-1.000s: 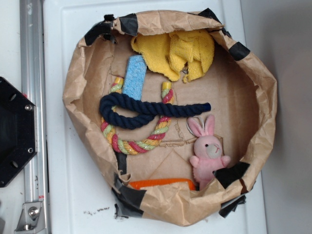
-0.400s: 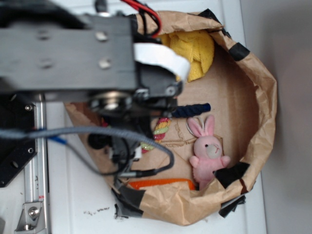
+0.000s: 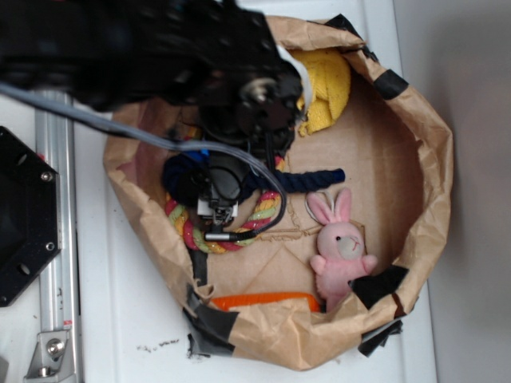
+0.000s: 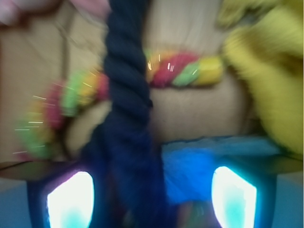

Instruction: Grab the blue rope.

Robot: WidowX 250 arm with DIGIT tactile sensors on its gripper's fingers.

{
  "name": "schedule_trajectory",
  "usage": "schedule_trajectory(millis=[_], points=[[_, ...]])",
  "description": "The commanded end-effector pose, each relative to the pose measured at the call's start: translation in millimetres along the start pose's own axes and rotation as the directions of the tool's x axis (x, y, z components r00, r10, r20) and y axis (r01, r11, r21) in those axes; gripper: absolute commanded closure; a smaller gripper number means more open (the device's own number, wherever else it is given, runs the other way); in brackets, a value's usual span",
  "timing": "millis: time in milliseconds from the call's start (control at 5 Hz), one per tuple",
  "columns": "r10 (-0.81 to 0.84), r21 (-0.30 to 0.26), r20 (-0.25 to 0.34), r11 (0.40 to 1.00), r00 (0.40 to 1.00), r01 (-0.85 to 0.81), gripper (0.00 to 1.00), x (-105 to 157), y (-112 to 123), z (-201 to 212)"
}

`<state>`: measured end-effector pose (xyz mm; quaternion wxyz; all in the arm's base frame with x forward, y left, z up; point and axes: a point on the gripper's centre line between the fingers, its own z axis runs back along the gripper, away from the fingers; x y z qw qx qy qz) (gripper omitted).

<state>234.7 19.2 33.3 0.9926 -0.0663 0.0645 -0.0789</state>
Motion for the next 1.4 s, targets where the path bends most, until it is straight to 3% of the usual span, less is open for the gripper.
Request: schedule_trajectory(millis=[0, 200, 600, 800, 1200], points=[[-0.031, 0.052, -0.082, 0.998, 0.996, 0.036, 1.00, 28.8, -17.0, -18.6], [-0.035, 0.122, -0.038, 0.992, 0.999, 0.040, 1.00, 30.4, -20.6, 8.6], [0.035, 0.164, 0.225, 0.984, 0.974, -0.073, 1.00, 24.8, -10.2, 112.7], [0.043, 0.144, 0.274, 0.986, 0.961, -0.085, 1.00, 17.7, -19.3, 160.8], [0.039, 0.103, 0.222, 0.993, 0.974, -0.063, 1.00, 14.2, -36.7, 139.7]])
